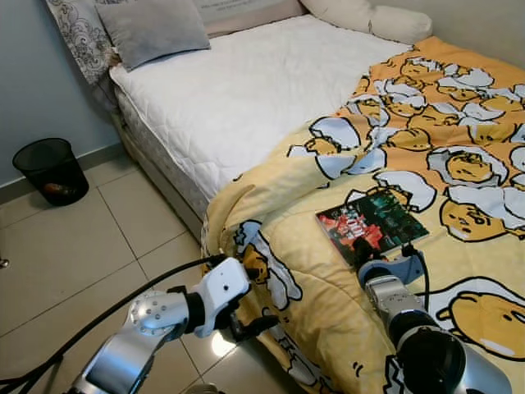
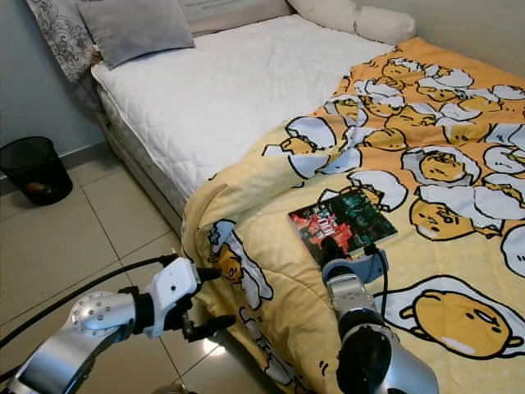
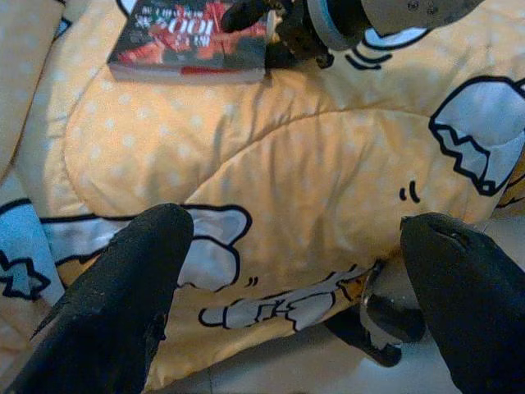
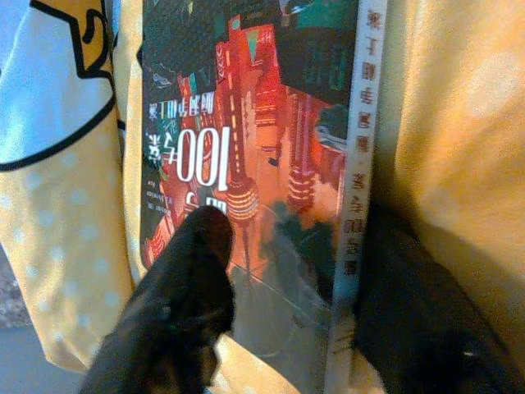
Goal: Clean up the room
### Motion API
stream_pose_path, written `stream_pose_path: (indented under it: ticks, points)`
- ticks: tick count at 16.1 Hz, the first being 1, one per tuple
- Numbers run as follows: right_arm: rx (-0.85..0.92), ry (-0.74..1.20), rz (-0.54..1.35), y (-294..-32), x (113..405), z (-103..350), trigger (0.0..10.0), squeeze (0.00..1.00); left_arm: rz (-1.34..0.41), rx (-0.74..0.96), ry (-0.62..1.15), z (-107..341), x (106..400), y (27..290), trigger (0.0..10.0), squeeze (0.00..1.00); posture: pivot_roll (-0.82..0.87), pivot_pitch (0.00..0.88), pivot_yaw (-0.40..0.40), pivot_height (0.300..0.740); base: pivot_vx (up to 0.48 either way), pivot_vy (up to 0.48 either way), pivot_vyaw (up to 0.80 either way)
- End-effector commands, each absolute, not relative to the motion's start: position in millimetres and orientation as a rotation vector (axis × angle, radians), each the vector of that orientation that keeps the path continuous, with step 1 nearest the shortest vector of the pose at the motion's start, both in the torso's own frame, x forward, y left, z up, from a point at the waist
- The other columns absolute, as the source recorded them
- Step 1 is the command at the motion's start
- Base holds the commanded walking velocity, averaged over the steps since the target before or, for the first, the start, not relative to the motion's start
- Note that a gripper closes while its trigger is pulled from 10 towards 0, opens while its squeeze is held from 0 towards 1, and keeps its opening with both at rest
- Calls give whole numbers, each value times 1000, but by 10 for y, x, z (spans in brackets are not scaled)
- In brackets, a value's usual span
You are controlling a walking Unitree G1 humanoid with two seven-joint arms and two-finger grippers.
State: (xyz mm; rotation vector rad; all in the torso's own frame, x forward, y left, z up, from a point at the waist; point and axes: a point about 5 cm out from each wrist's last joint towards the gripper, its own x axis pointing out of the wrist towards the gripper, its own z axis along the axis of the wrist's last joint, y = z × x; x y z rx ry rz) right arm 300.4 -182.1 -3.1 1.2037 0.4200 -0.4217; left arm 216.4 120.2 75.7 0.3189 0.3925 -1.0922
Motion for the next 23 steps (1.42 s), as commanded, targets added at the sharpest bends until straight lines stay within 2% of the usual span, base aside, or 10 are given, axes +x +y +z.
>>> stream_pose_path:
  ticks: [1, 10, 15, 18, 20, 23]
  points:
    - [1230, 384, -407, -1795, 3082, 46, 0, 0, -1079, 324, 379, 804, 2171, 1228, 10000, 1000, 302, 32, 17, 740, 0, 0, 0]
    - [1219, 359, -410, -1856, 3123, 98, 0, 0, -1063, 332, 382, 821, 2201, 1245, 10000, 1000, 300, 11, 7, 740, 0, 0, 0]
    - [1137, 342, -361, -1915, 3156, 152, 0, 0, -1022, 316, 336, 846, 2284, 1208, 10000, 1000, 261, 0, -11, 740, 0, 0, 0]
    - [1050, 281, -292, -2073, 3183, 242, 0, 0, -945, 273, 274, 896, 2425, 1180, 10000, 1000, 185, 0, -9, 740, 0, 0, 0]
    - [912, 219, -239, -2190, 3204, 345, 0, 0, -851, 240, 222, 943, 2545, 1179, 10000, 1000, 127, 0, 6, 740, 0, 0, 0]
    - [732, 48, -204, -2300, 3220, 649, 0, 0, -631, 254, 175, 945, 2704, 1299, 10000, 1000, 33, 0, 40, 740, 0, 0, 0]
